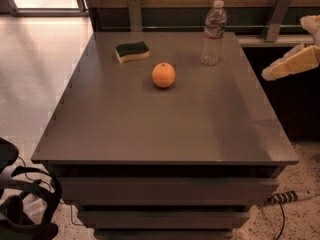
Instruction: Pick water bottle
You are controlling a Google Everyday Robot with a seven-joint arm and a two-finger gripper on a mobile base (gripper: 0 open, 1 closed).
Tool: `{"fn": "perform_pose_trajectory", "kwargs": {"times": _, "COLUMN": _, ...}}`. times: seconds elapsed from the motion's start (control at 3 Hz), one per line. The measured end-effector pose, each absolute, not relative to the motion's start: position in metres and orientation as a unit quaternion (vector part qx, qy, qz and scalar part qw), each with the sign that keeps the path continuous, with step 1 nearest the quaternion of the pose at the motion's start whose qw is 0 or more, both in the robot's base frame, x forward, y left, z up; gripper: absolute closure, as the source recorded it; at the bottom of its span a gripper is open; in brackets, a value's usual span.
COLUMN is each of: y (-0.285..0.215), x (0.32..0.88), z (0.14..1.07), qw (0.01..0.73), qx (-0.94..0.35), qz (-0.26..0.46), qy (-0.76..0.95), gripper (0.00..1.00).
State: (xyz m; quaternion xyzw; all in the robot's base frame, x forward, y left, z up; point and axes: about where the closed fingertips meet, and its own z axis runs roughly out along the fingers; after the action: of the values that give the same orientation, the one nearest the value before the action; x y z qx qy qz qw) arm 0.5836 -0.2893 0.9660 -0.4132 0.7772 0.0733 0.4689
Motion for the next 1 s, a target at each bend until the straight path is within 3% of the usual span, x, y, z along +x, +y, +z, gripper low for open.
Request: {"fn": "perform_pose_trajectory", "kwargs": {"times": 1.0, "y": -0.309, "x": 0.631, "z": 0.964, "qw": 0.508, "qx": -0.357, "qz": 0.112, "qy": 0.776, "gripper": 0.00}}
